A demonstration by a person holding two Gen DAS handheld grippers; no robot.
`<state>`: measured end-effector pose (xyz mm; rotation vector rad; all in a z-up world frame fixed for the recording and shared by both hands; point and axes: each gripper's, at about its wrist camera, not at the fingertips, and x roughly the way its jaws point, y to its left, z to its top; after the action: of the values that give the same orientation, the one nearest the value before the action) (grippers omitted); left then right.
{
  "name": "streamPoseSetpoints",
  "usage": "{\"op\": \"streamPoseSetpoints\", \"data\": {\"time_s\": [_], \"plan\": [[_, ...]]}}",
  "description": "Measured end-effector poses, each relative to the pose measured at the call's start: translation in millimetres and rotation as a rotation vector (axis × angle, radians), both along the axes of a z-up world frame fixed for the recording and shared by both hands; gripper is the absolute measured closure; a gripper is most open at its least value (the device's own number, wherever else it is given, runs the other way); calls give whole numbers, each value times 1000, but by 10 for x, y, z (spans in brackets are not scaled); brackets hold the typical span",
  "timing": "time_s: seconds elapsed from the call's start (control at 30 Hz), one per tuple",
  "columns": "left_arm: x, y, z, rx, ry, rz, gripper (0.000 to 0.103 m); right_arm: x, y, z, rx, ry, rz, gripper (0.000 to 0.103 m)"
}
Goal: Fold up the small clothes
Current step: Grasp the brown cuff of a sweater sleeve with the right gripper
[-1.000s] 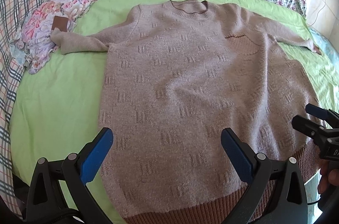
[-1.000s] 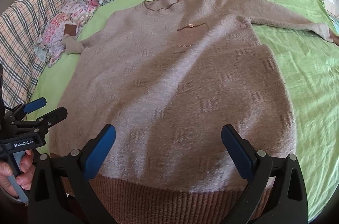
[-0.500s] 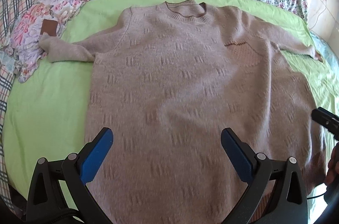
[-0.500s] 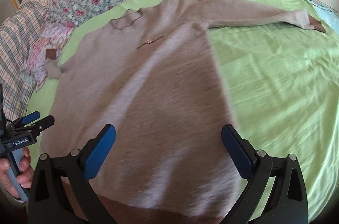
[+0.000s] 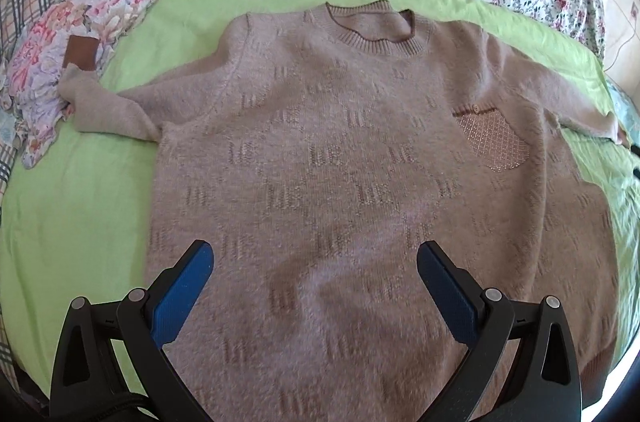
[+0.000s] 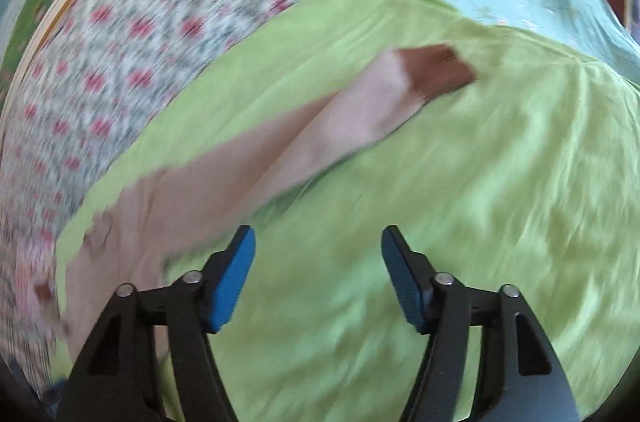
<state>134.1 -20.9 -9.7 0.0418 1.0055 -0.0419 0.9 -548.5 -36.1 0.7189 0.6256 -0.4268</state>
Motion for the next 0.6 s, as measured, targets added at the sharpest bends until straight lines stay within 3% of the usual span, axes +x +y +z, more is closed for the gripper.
{"op": "streamPoseSetpoints", "data": {"time_s": [0.17, 0.3, 0.37, 0.4, 0.43, 0.6], "plan": [[111, -73, -157, 19, 42, -1, 1, 273, -752, -217, 121, -11, -158, 51], [199, -94, -270, 27, 66, 8, 1, 419, -1011, -355, 143, -26, -208, 52], [240, -102, -307, 25, 70, 10, 1, 464, -1064, -352, 118, -11, -235, 67], [258, -106, -314, 19, 69, 11, 1, 494, -1078, -333, 108, -4, -235, 84], [271, -108, -323, 17, 72, 11, 1, 514, -1068, -309, 110, -8, -225, 94], [276, -108, -301, 7, 63, 5, 1, 731, -537, 123, 16, -74, -43, 95]]}}
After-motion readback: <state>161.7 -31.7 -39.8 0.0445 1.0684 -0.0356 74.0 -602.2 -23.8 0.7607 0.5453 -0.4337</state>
